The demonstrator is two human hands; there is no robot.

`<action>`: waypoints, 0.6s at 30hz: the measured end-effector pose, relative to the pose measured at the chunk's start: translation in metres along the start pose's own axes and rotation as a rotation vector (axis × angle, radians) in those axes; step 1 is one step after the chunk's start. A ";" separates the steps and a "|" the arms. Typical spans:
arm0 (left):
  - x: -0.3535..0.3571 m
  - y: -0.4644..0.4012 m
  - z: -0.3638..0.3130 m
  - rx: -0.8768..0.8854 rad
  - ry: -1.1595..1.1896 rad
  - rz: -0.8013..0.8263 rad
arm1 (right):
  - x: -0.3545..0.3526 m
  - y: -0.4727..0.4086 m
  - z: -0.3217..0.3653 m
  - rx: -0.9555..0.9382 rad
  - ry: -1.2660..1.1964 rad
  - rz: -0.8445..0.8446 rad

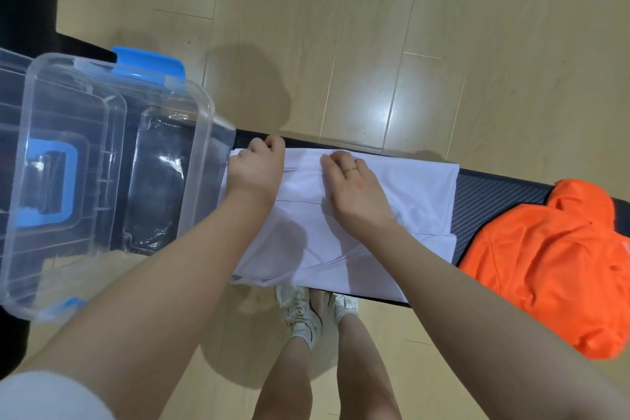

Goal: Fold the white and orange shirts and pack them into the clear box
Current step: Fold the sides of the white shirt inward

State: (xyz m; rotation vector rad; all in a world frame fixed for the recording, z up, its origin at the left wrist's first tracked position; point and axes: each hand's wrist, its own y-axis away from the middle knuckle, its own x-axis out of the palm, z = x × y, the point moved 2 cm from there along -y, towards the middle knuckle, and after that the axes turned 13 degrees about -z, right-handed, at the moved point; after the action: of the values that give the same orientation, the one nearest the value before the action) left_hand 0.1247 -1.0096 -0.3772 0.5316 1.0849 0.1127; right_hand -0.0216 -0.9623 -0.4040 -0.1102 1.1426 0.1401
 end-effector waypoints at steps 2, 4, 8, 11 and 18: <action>0.000 0.015 0.004 -0.033 -0.011 -0.082 | -0.007 0.006 -0.006 0.023 -0.012 0.023; 0.011 0.026 -0.001 -0.118 0.099 -0.075 | -0.014 0.015 -0.012 0.057 0.097 -0.025; 0.019 0.050 -0.018 -0.284 0.276 0.050 | -0.026 0.044 -0.029 0.144 0.224 -0.114; 0.030 0.054 -0.021 -0.323 0.271 0.012 | -0.030 0.072 -0.056 0.189 0.192 -0.102; 0.015 0.040 -0.061 -0.004 0.485 -0.505 | -0.040 0.074 -0.050 0.210 0.019 -0.125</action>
State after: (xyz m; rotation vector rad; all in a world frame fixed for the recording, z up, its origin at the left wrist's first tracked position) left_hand 0.0858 -0.9482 -0.3925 0.2136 1.6620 -0.2106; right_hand -0.0955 -0.9000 -0.3893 0.0038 1.1597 -0.0924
